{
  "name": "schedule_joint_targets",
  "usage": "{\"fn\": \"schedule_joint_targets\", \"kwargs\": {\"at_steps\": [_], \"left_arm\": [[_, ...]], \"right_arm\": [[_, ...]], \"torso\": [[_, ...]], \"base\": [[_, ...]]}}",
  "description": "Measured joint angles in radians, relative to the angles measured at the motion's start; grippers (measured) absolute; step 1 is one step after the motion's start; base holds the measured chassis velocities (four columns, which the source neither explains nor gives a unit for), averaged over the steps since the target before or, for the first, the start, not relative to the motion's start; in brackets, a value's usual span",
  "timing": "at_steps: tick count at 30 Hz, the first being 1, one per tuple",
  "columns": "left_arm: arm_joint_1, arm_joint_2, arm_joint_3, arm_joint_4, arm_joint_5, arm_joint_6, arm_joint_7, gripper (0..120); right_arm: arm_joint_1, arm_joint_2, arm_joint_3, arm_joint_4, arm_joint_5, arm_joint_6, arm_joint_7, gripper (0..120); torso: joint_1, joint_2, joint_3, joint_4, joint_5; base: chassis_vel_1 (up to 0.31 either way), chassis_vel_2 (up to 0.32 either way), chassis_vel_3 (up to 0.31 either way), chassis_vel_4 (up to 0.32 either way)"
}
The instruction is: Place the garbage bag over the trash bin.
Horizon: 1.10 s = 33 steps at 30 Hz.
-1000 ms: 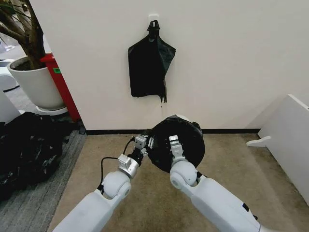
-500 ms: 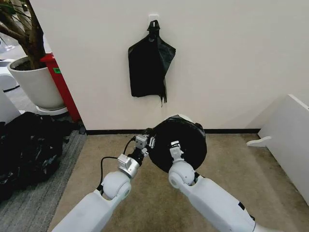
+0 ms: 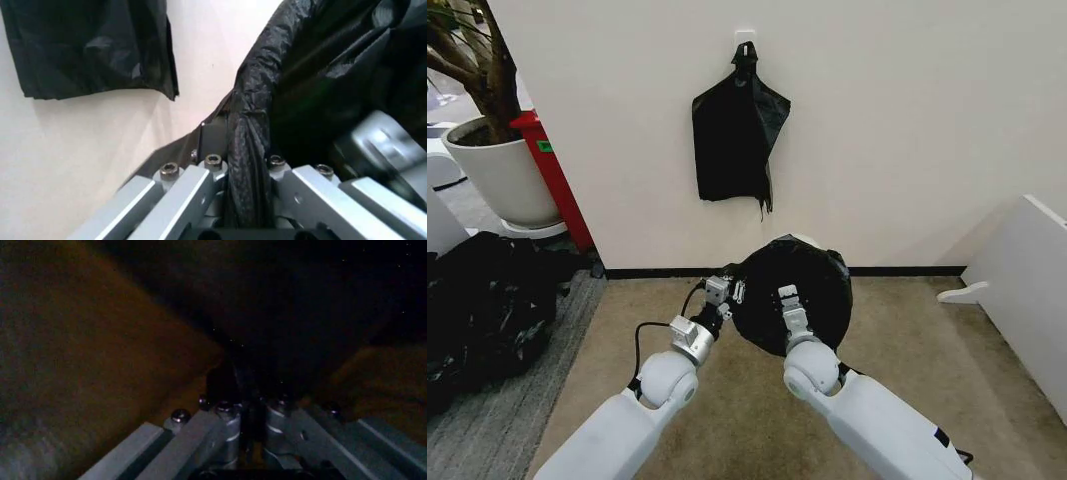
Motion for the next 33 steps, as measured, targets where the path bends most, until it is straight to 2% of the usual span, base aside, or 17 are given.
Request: {"fn": "schedule_joint_targets", "kwargs": {"at_steps": [3, 8, 15, 20, 25, 33], "left_arm": [[0.006, 0.000, 0.006, -0.004, 0.013, 0.000, 0.004, 1], [0.013, 0.001, 0.008, -0.004, 0.027, -0.001, 0.008, 1], [0.023, 0.007, 0.003, -0.021, 0.028, -0.002, 0.011, 1], [0.025, 0.007, -0.001, -0.023, 0.029, -0.003, 0.012, 1], [0.025, 0.007, -0.003, -0.022, 0.030, -0.003, 0.012, 1], [0.027, 0.011, -0.005, -0.034, 0.030, -0.005, 0.024, 1]], "right_arm": [[0.064, -0.003, -0.007, -0.017, 0.056, -0.061, 0.028, 0], [0.118, 0.010, 0.013, -0.051, 0.128, -0.097, 0.067, 0], [0.127, 0.018, 0.045, -0.067, 0.241, -0.163, 0.165, 0], [0.107, 0.010, 0.043, -0.037, 0.217, -0.131, 0.147, 0], [0.072, -0.005, 0.005, 0.000, 0.110, -0.013, 0.022, 0], [0.077, 0.010, -0.004, -0.031, 0.120, -0.036, 0.028, 0]], "torso": [[0.000, 0.000, 0.000, -0.0001, 0.0000], [0.000, 0.000, 0.000, 0.0001, 0.0000], [0.000, 0.000, 0.000, 0.0000, 0.0001], [0.000, 0.000, 0.000, -0.0001, 0.0000], [0.000, 0.000, 0.000, -0.0001, 0.0000], [0.000, 0.000, 0.000, -0.0001, 0.0001]], "base": [[0.000, 0.000, 0.000, 0.000], [0.000, 0.000, 0.000, 0.000], [0.000, 0.000, 0.000, 0.000], [0.000, 0.000, 0.000, 0.000], [0.000, 0.000, 0.000, 0.000], [0.000, 0.000, 0.000, 0.000]]}}
